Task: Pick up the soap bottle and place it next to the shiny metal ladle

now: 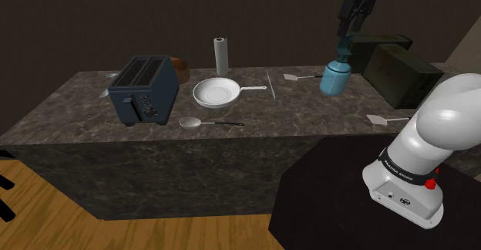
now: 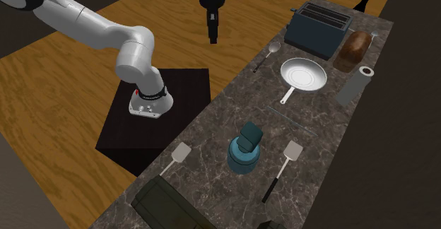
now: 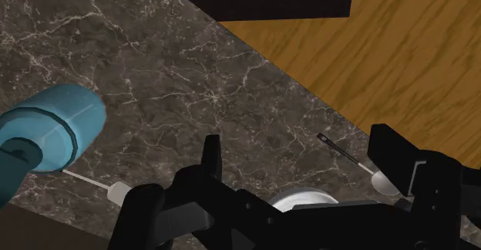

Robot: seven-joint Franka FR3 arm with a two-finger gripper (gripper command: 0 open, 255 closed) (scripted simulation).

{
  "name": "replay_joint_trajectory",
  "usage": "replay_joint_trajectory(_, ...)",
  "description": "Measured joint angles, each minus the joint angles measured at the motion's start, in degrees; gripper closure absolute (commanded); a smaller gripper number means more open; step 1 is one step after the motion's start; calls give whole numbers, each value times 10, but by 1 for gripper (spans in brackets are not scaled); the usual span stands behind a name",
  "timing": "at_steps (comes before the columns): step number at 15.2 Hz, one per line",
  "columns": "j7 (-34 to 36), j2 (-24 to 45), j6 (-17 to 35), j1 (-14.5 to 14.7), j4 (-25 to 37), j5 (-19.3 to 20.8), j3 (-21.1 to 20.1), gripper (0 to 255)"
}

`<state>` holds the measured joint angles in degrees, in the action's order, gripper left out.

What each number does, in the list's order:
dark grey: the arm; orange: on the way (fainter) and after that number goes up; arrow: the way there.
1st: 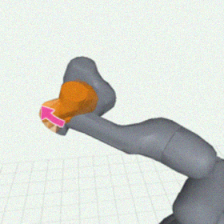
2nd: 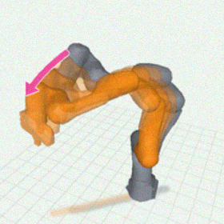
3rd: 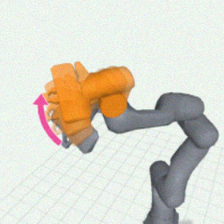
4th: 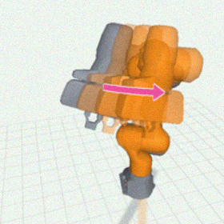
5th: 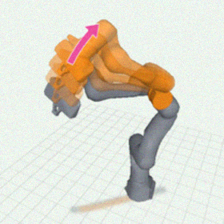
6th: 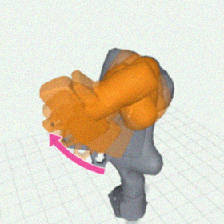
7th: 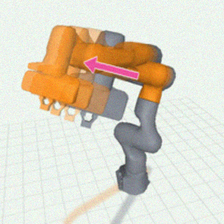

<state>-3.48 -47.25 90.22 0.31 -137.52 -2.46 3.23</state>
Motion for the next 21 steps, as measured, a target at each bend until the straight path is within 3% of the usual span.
replay_joint_trajectory(4, 6, 8, 34, -17, -13, 14, 9, 0)
replay_joint_trajectory(14, 41, 68, 234, -99, -89, 76, 59, 0)
replay_joint_trajectory(21, 66, 148, 374, -156, -99, 112, 102, 0)
